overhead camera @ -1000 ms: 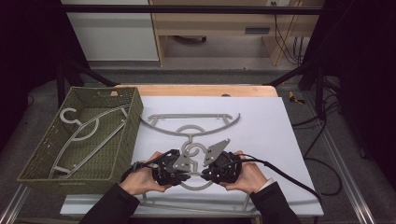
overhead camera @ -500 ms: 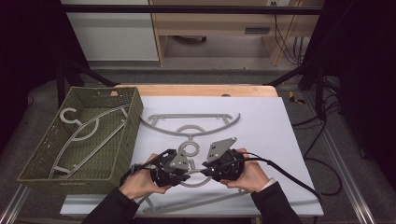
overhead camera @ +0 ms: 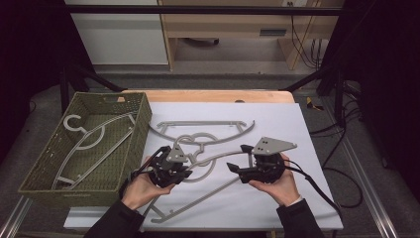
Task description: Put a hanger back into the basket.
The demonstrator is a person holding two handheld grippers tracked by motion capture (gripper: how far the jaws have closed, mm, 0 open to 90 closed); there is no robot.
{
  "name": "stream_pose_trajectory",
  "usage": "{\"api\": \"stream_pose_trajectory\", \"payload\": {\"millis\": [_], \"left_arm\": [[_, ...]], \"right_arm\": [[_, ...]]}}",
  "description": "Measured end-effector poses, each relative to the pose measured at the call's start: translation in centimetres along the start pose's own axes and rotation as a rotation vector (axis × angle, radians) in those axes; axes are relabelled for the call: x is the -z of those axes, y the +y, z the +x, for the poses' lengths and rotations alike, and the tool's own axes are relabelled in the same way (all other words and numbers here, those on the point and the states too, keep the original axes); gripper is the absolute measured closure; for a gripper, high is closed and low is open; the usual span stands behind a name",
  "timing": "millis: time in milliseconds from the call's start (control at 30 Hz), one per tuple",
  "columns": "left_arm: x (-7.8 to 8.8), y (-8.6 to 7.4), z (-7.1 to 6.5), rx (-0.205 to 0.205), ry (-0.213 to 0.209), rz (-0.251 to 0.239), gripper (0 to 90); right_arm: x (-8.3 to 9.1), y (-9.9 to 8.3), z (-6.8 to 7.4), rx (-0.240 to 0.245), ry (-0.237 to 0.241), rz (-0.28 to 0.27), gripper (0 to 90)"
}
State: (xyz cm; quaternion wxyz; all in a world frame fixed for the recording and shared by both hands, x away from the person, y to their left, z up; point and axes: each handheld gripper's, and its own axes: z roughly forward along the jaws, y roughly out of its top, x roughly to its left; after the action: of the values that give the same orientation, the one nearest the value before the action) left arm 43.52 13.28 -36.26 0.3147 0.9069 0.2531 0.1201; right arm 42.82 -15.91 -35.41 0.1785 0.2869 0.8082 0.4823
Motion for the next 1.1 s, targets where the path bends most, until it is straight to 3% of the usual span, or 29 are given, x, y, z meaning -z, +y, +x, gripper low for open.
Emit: {"api": "stream_pose_trajectory", "payload": {"millis": [133, 367, 733, 1100], "left_arm": [[0.5, 0.1, 0.3, 0.028, 0.036, -0.018, 82.6], [2.0, 1.0, 0.8, 0.046, 0.077, -0.033, 82.6], [5.9, 3.0, 2.4, 0.056, 0.134, -0.08, 82.6], [10.7, 3.8, 5.1, 0.084, 0.192, -0.131, 82.6]], "right_arm": [[1.0, -1.2, -0.7, -0.066, -0.056, -0.055, 15.2], [2.8, -3.0, -1.5, -0.116, -0.101, -0.107, 12.3], [3.5, -5.2, -2.5, -0.156, -0.151, -0.082, 8.5], [3.3, -5.5, -2.5, -0.147, -0.17, -0.058, 6.8]]}}
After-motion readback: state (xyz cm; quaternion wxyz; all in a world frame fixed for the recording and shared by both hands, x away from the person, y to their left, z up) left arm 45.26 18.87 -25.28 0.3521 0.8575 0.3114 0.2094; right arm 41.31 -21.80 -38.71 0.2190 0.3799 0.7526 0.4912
